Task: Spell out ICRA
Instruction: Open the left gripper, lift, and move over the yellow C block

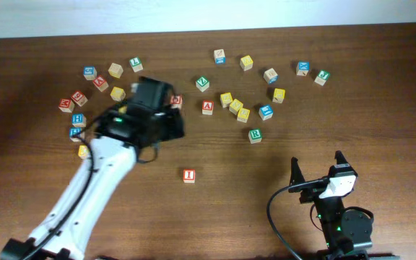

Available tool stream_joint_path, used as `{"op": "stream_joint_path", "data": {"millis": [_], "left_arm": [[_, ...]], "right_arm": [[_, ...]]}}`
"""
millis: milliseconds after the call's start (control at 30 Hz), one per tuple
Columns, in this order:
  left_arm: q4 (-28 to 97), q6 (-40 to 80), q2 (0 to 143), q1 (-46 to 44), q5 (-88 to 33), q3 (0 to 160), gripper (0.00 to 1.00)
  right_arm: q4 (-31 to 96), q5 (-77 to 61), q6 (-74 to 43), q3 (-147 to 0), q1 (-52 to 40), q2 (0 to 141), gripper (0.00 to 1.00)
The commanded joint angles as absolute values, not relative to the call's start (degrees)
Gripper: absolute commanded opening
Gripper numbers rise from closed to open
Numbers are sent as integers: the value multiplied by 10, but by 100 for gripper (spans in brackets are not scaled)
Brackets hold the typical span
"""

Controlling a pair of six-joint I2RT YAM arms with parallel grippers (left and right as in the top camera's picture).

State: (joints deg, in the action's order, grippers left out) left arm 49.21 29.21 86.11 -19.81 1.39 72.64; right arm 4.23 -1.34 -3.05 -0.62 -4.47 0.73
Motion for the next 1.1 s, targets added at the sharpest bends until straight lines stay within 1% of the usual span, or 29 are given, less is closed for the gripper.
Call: {"op": "stream_joint_path", "data": {"millis": [0,100,200,367,633,733,800,900,1067], "left_arm": [[549,269,862,-139,62,718,99],[580,269,865,-108,65,706,99],[586,269,865,-94,65,694,99],[581,269,867,-93,62,690,99],[587,267,867,-96,19,669,99],[576,169,867,-104,-57,658,99],[564,157,867,-107,-78,658,99],[538,157,867,-108,-70,658,99],[457,160,867,-101,32,658,99]], "right_arm": [[45,-9,-34,-3,-41,4,98],[45,-9,-34,-3,-41,4,98],[45,-9,-34,-3,-41,4,98],[45,-9,-34,-3,-41,4,98],[45,-9,-34,-3,-41,4,98],[45,-9,-34,-3,-41,4,99],[45,-9,-34,-3,-41,4,98],[45,-9,-34,-3,-41,4,98],[45,-9,-34,-3,-41,4,98]]}}
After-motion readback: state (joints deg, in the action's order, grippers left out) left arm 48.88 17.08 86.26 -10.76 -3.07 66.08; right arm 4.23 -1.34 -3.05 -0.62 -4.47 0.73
